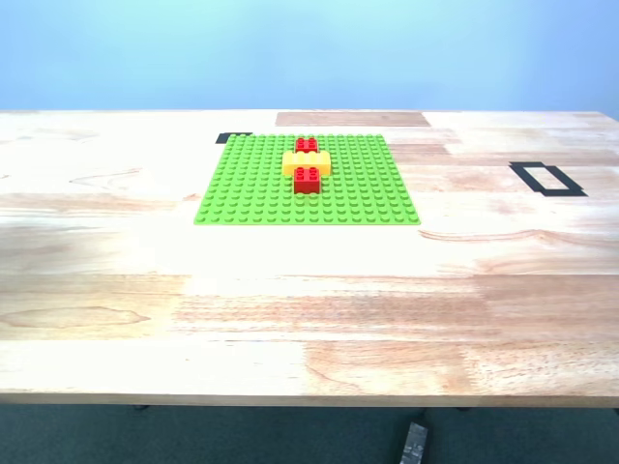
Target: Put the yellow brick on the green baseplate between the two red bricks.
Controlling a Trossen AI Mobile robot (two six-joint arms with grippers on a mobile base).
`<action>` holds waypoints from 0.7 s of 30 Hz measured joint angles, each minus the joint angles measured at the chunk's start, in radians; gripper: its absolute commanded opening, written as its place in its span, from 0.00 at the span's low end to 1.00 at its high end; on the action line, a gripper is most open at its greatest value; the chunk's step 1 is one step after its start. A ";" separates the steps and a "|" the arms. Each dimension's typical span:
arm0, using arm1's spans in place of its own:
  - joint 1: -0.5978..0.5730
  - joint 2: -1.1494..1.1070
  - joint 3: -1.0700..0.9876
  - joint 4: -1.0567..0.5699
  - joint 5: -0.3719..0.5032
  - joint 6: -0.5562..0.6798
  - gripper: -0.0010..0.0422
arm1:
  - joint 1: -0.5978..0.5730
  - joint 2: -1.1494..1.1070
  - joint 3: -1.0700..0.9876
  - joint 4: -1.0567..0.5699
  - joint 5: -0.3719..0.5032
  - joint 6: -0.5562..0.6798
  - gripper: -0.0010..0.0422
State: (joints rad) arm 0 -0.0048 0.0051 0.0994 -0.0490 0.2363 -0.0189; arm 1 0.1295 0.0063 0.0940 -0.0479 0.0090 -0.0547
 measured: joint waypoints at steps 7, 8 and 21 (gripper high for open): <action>0.000 0.000 -0.041 -0.018 0.007 -0.004 0.02 | 0.006 -0.005 -0.018 -0.050 -0.001 -0.001 0.02; 0.000 0.000 -0.043 -0.021 0.008 -0.007 0.02 | 0.009 -0.005 -0.019 -0.051 -0.001 -0.001 0.02; 0.000 0.000 -0.039 -0.062 0.008 -0.010 0.02 | 0.035 -0.003 -0.043 -0.053 -0.004 -0.002 0.02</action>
State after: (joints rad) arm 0 -0.0048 0.0051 0.0605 -0.1112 0.2440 -0.0284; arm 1 0.1642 0.0032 0.0505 -0.1005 0.0051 -0.0563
